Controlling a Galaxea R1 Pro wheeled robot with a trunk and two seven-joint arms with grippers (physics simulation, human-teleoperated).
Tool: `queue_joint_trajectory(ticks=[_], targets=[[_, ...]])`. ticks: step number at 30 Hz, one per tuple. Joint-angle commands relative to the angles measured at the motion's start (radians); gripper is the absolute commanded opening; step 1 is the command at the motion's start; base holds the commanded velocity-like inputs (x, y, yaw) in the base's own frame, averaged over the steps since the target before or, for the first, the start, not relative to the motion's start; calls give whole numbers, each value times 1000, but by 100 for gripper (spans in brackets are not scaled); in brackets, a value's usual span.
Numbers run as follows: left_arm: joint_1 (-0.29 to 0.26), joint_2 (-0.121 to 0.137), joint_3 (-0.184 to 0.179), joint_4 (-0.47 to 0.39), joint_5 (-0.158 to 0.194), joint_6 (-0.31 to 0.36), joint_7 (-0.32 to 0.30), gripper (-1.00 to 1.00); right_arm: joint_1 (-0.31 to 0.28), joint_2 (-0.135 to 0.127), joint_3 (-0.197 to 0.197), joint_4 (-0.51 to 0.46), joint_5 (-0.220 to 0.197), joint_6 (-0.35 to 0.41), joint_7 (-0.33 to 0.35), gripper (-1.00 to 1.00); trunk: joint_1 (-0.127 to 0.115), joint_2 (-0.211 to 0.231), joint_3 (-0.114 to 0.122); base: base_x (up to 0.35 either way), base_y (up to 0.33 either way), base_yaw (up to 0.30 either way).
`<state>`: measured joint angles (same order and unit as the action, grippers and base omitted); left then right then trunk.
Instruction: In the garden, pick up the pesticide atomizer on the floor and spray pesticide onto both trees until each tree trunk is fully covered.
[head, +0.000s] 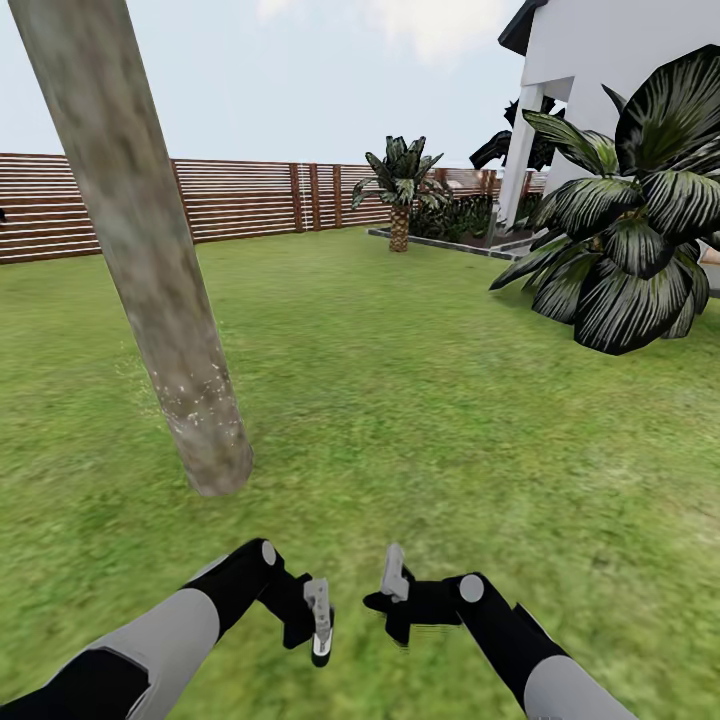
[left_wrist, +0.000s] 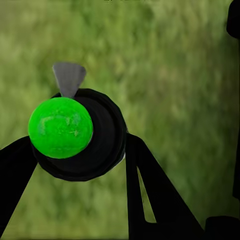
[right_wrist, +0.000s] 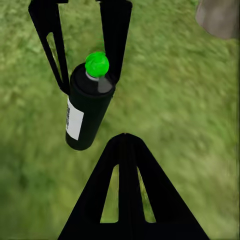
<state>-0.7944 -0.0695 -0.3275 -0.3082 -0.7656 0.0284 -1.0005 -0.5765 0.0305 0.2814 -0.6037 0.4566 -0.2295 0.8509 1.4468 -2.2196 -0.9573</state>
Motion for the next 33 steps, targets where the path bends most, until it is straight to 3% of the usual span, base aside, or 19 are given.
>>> queue_joint_trajectory(ticks=[1, 17, 33], targets=[[0, -3, -3, -2, -5, 3, -4, -100, 0, 0, -1, -7, 10, -6, 0, -100, 0, 0, -1, 0, 0, 0], [0, -48, -7, -4, 0, 7, 4, -100, 0, 8, -2, -13, 10, -5, 0, -100, 0, 0, -1, 0, 0, 0], [1, -70, -4, -32, 2, 7, 5, -100, 0, 8, -2, -11, 11, -6, 0, -100, 0, 0, -1, 0, 0, 0]])
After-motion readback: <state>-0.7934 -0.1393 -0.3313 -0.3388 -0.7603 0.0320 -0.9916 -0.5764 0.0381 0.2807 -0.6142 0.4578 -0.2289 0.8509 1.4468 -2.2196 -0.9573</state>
